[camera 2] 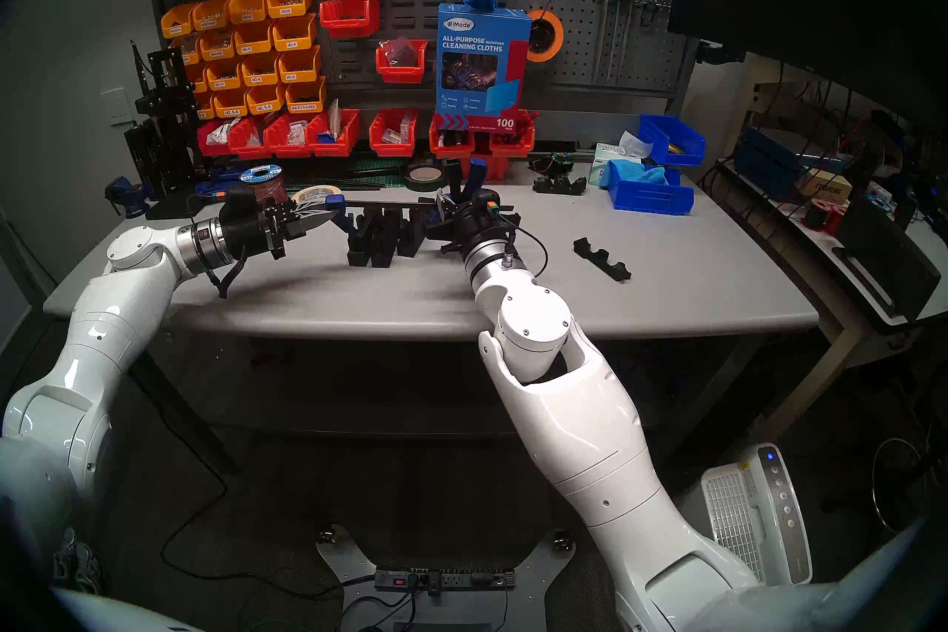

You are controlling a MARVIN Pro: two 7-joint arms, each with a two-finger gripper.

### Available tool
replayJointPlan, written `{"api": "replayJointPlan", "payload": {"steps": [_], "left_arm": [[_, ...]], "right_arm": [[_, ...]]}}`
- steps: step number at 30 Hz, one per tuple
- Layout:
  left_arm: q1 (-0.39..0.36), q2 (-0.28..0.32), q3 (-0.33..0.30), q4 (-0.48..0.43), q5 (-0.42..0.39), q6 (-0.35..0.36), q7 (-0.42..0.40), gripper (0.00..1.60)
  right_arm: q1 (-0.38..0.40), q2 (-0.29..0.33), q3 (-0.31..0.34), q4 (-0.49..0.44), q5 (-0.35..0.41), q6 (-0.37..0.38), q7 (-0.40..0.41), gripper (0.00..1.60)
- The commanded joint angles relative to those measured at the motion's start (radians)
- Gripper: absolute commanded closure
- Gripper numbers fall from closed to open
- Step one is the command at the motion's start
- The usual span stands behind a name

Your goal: Clamp the two 3D printed pieces together with the clamp

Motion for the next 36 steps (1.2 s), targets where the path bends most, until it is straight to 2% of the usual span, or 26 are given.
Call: {"api": "replayJointPlan", "payload": {"steps": [1,36], "left_arm": [[-0.091,0.022,-0.023,0.030,0.006,-0.009,0.019,1.60],[-0.239,-0.016,0.034,0.262,0.091,-0.096,0.007,1.60]], "right_arm": [[0.054,0.003,0.021,-0.052,-0.006,-0.014,0.006,1.60],[0.089,-0.007,0.034,-0.015,-0.011,0.000,0.025,1.60]]}}
